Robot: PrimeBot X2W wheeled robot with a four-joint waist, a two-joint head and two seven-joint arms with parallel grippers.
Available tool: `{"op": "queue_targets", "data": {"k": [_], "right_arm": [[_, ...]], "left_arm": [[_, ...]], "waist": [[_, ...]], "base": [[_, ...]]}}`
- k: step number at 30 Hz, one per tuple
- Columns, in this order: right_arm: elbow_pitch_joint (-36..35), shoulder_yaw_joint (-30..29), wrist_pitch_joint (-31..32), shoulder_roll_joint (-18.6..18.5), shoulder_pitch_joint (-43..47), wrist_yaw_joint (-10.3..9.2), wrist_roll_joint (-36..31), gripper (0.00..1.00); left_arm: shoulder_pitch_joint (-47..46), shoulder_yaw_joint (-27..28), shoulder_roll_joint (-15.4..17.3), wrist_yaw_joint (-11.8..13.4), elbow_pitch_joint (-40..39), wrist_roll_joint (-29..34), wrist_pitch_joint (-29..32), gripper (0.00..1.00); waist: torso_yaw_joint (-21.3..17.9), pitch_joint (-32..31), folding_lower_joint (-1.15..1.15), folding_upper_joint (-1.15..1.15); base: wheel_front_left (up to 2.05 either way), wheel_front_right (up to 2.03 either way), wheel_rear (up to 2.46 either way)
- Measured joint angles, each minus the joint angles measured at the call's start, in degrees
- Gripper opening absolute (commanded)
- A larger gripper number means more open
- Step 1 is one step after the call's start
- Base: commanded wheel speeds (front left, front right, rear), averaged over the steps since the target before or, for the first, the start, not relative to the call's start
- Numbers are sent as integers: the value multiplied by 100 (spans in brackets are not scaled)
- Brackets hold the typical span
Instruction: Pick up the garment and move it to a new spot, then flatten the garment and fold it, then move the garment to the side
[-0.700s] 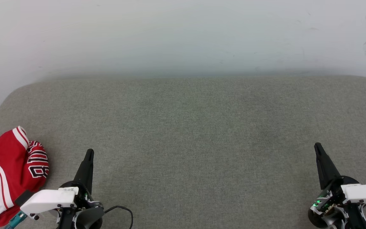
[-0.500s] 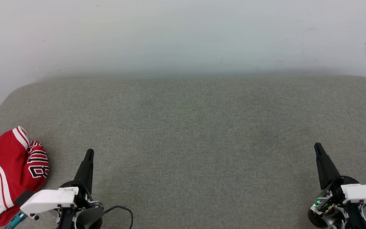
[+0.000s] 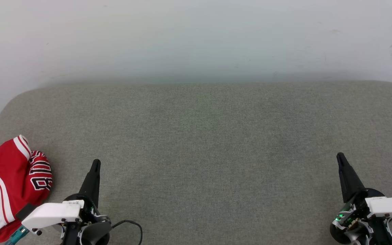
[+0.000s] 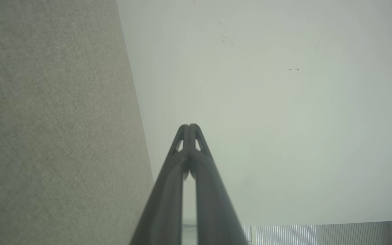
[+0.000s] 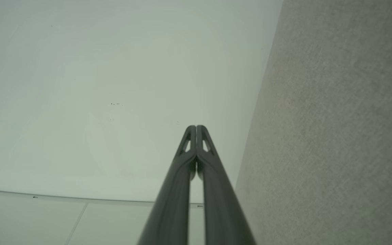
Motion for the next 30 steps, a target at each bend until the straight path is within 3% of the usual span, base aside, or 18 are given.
{"op": "queue_targets", "data": {"k": [15, 16, 30], "right_arm": [[0, 0, 0, 0, 0, 0, 0, 0], [30, 0, -1, 2, 21, 0, -1, 100], [-138, 222, -321, 13, 259, -1, -99, 100]], "left_arm": [[0, 0, 0, 0, 0, 0, 0, 0], [10, -4, -2, 1, 35, -1, 0, 100], [154, -399, -12, 1, -79, 11, -322, 100]], "waist": [[0, 0, 0, 0], [0, 0, 0, 0], [12, -7, 0, 0]], "base": [[0, 0, 0], [0, 0, 0], [0, 0, 0]]}}
